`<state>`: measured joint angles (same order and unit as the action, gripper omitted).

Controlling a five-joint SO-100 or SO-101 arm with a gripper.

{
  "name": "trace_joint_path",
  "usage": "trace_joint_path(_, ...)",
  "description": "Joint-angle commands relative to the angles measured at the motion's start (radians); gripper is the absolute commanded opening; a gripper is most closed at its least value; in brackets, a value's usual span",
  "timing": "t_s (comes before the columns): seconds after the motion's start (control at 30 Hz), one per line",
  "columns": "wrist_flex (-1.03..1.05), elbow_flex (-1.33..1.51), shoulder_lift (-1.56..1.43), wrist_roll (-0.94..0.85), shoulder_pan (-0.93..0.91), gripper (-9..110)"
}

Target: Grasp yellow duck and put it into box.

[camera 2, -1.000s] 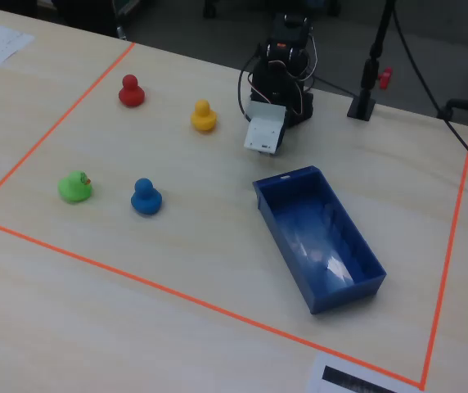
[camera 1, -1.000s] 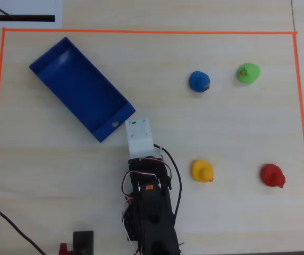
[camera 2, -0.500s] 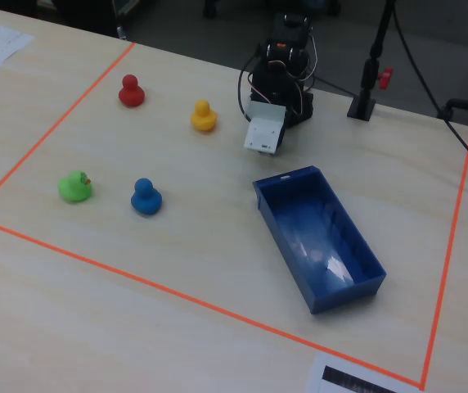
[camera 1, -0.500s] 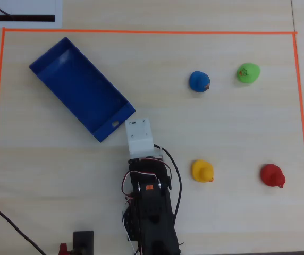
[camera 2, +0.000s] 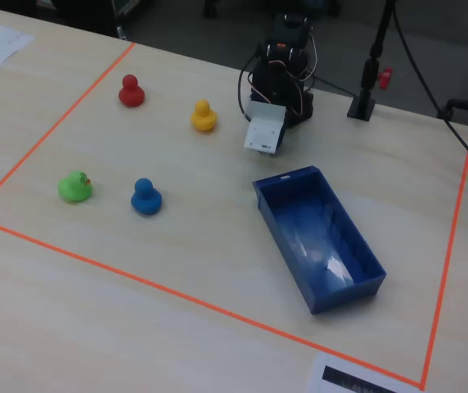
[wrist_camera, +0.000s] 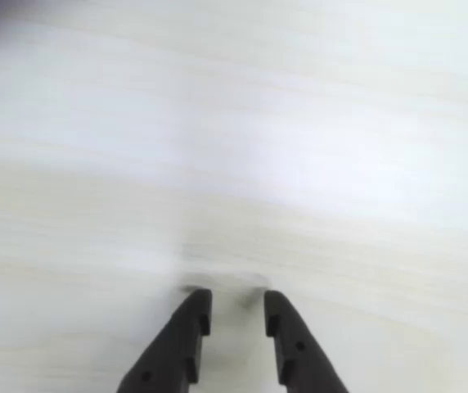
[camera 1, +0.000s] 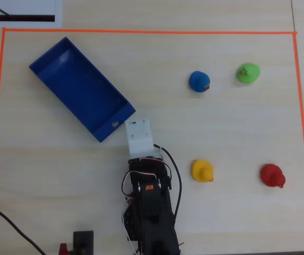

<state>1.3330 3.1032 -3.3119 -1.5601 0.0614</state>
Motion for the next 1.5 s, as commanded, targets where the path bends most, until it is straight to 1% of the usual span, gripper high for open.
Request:
trace_joint_path(0.0,0.021,-0.005,0.0,-0.005,0.0,7)
trace_joint_path(0.8,0.021,-0.003,0.0,-0.006,-0.011,7)
trace_joint_path(0.87,0.021,-0.003,0.0,-0.008,-0.014,0)
trace_joint_path(1.07,0.015,-0.003,0.0,0.0,0.014,0)
trace_joint_path(1.17,-0.081,-0.008,0.002,0.014,0.034,0)
trace_joint_path(1.3,-0.362,-0.049,0.035,-0.034,-0.043,0)
trace_joint_path(1.4,-0.499,-0.219,0.249,-0.054,-0.094,0)
trace_joint_path(1.47,-0.499,-0.403,0.43,-0.037,-0.12,0)
